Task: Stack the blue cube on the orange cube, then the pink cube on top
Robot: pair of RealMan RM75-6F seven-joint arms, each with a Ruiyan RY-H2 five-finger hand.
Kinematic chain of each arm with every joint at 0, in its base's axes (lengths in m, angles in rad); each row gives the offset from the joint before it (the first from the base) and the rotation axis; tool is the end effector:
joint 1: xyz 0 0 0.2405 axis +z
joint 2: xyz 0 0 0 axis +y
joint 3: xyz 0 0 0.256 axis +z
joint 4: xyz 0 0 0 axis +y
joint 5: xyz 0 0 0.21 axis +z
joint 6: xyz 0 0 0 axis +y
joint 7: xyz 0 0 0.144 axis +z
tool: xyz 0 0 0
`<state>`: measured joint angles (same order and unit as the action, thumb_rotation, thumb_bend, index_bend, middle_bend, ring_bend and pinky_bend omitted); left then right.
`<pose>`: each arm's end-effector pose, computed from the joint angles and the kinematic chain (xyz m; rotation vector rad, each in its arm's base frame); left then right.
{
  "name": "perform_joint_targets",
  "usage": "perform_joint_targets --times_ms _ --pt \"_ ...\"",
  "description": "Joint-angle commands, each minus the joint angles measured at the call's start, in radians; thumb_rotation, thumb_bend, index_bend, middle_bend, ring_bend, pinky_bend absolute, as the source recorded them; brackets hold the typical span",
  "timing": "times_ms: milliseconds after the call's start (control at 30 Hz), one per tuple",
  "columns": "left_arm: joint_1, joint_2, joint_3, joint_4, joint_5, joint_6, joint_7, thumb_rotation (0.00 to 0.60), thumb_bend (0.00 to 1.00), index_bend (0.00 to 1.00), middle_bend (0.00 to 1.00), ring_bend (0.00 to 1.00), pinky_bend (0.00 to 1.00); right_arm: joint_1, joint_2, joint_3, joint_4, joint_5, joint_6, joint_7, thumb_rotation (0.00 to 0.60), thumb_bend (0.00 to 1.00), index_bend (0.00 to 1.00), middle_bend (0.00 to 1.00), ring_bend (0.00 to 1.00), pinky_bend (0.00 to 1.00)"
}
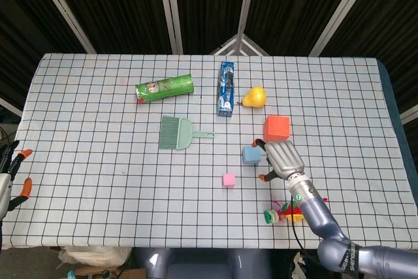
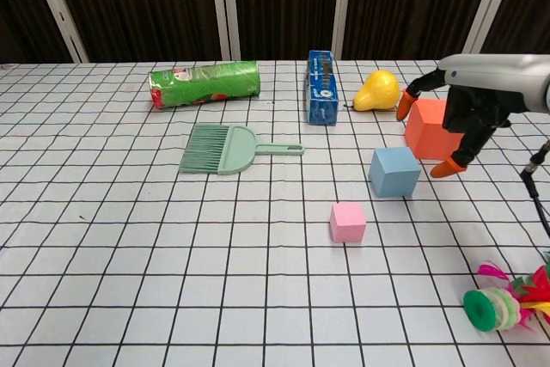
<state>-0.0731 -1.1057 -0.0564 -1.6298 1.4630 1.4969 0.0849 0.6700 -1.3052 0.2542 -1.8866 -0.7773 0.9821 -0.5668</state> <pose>-0.3142 0.1784 0.1662 -1.3627 -0.8521 -0.8315 -0.1450 -0.3156 0.0436 1.7541 -1.1591 0.8060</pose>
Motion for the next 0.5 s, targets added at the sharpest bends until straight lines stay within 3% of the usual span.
perform_joint_targets --times_ms 33,500 --pt "-0.001 0.001 -0.001 0.0 -0.003 -0.003 -0.001 0.6 0.54 0.17 0.01 0.0 0.0 0.05 -0.048 0.011 0.039 0.068 0.005 -0.026 0.6 0.15 0.31 1.0 1.0 0.85" --pt "-0.001 0.005 -0.013 0.006 -0.026 -0.004 -0.014 0.6 0.54 0.17 0.01 0.0 0.0 0.143 -0.14 0.017 0.176 0.188 -0.019 -0.028 0.6 0.15 0.33 1.0 1.0 0.85"
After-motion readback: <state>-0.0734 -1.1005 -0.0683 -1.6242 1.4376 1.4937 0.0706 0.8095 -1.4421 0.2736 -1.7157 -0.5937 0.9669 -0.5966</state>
